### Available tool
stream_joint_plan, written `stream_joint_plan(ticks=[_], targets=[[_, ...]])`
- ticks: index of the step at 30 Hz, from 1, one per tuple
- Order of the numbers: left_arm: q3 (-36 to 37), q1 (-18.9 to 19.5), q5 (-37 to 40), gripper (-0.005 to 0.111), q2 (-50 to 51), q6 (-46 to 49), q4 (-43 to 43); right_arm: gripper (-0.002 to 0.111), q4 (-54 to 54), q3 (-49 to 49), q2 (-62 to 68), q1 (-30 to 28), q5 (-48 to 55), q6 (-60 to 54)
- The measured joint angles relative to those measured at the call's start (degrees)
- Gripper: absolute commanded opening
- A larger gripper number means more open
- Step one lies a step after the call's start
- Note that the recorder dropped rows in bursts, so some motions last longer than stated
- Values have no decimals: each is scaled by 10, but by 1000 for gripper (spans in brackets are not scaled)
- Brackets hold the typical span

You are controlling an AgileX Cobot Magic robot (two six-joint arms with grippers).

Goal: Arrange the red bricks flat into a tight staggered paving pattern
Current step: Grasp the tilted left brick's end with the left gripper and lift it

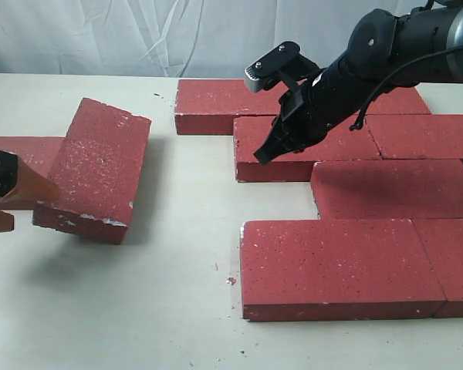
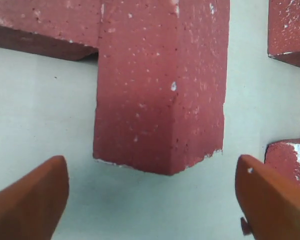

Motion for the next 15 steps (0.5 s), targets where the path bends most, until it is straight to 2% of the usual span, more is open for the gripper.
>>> stream_joint_plan(ticks=[15], targets=[[26,0,-39,84,4,44,-69,-1,0,0,0,0,-9,0]])
